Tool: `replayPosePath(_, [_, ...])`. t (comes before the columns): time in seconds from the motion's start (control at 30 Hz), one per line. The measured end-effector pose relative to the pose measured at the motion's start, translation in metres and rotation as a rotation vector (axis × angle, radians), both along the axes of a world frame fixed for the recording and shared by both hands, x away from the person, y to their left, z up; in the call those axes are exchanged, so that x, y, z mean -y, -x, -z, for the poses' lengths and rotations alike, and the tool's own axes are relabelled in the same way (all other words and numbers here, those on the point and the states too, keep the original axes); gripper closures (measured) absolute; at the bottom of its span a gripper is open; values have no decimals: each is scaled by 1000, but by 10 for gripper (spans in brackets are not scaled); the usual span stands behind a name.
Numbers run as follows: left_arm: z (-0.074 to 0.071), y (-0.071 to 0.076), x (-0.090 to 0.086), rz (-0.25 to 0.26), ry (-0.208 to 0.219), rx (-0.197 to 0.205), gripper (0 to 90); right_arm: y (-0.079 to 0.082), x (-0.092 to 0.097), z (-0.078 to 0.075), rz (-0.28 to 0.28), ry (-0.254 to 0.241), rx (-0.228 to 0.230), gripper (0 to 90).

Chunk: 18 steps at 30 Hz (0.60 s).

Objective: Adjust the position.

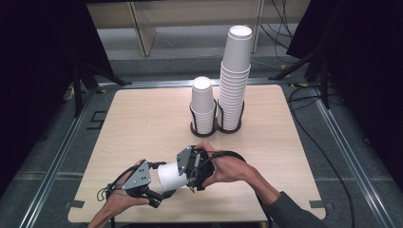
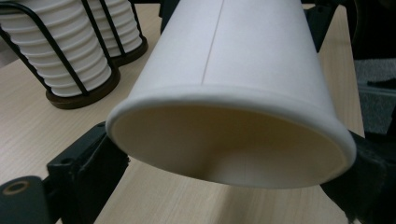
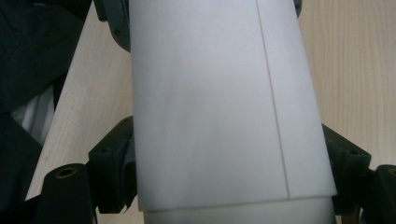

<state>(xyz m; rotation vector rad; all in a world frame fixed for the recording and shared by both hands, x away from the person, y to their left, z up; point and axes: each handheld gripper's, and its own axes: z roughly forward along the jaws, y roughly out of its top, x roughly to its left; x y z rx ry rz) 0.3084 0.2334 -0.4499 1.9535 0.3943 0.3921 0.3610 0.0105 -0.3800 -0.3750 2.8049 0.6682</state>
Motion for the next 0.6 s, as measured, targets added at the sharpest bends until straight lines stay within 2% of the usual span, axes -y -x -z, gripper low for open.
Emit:
replayPosePath(0.03, [0, -1, -2, 4, 16, -1, 64, 2, 3, -1, 34, -5, -15, 233])
replayPosePath(0.07, [0, -2, -4, 2, 38, -6, 62, 0, 5, -1, 12, -32, -18, 233])
replayPosePath(0.1, [0, -2, -5, -5, 57, -3, 64, -1, 7, -2, 17, -46, -10, 233])
replayPosePath(0.13, [-1, -2, -6, -12, 76, -2, 74, -3, 14, -3, 40, -86, -31, 234])
replayPosePath(0.2, [-2, -3, -10, -29, 111, 1, 81, -4, 17, -4, 49, -102, -39, 233])
replayPosePath(0.23, [-2, -3, -11, -36, 131, 4, 96, -6, 21, -4, 75, -133, -53, 234])
replayPosePath(0.27, [-2, -4, -12, -44, 149, 8, 104, -7, 26, -5, 116, -144, -81, 233])
replayPosePath(0.3, [-4, -5, -15, -60, 173, 10, 124, -8, 28, -5, 129, -163, -82, 233])
replayPosePath(0.33, [-5, -5, -16, -70, 199, -2, 146, -11, 32, -6, 142, -214, -113, 233])
replayPosePath(0.4, [-6, -6, -18, -83, 232, -10, 144, -14, 39, -8, 163, -257, -130, 233])
replayPosePath(0.43, [-5, -7, -19, -85, 271, -18, 142, -15, 41, -8, 174, -278, -141, 233])
replayPosePath(0.5, [-5, -7, -21, -95, 294, -39, 142, -20, 46, -9, 168, -344, -160, 233])
replayPosePath(0.53, [-6, -7, -21, -96, 303, -48, 142, -20, 46, -9, 168, -344, -160, 233])
replayPosePath(0.57, [-6, -7, -21, -92, 319, -48, 143, -22, 47, -9, 149, -371, -166, 232])
replayPosePath(0.6, [-6, -7, -21, -92, 319, -48, 142, -22, 47, -9, 149, -371, -166, 232])
